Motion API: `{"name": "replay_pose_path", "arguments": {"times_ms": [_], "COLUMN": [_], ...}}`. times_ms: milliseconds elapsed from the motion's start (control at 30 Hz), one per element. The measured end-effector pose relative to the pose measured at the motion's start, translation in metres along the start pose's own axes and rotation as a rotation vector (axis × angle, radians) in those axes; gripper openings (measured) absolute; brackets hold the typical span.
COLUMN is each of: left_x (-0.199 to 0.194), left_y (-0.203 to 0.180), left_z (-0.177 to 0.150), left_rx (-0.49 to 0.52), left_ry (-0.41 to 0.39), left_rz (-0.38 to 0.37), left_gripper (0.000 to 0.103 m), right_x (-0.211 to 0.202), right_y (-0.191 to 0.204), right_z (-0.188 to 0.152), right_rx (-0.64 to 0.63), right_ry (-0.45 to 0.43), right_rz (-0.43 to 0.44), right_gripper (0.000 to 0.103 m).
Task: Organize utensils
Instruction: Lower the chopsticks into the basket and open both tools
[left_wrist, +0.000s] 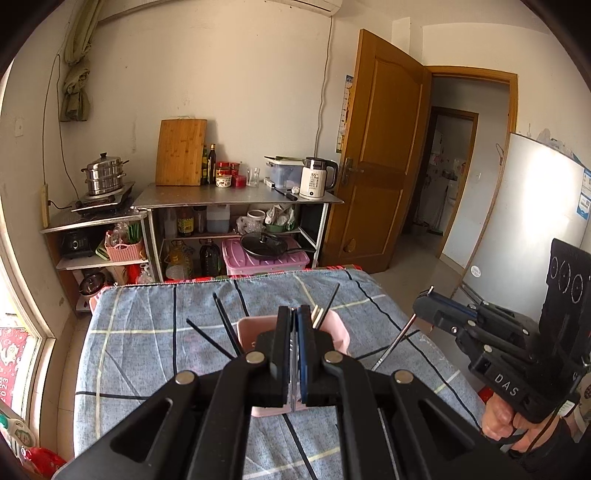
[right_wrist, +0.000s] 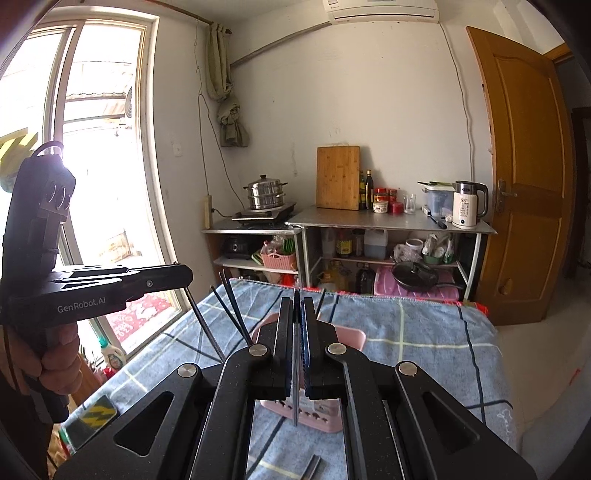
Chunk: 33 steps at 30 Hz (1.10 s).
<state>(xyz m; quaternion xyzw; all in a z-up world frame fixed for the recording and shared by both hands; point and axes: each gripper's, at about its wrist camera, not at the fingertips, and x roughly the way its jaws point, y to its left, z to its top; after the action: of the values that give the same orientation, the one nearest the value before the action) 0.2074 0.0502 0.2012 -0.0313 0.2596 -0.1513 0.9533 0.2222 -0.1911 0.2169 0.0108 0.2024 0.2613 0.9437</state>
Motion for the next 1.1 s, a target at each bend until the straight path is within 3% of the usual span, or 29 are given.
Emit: {"name": "replay_pose_path", "arguments": {"times_ms": [233,533,1000,1100], "left_x": [0.016,0.053,0.084,0.080], "left_y": [0.011,0.029,0.042,0.041], "left_z": [0.024,0.009,-0.033,-0.035], "left_rx": [0.007,-0.014,-0.053,-0.051], "left_ry": [-0.019,0.020,0.120,0.111], "left_rz": [0.036,0.037,0.039,0.053], "left_gripper": [0.004,0.004,0.005,0.010], "right_x": [0.029,0.065,0.097,0.095], "right_y": [0.003,0.001,-0.009,-0.012], "right_z": [0.019,0.010,-0.032,-0.034], "right_rx": [0.018,0.032,0.060,0.065], "right_ry": [-0.039,-0.051,0.099,0.107], "right_rz": [0.013,0.024,0.013,0.012], "right_gripper": [0.003,0.003,0.004,0.006]}}
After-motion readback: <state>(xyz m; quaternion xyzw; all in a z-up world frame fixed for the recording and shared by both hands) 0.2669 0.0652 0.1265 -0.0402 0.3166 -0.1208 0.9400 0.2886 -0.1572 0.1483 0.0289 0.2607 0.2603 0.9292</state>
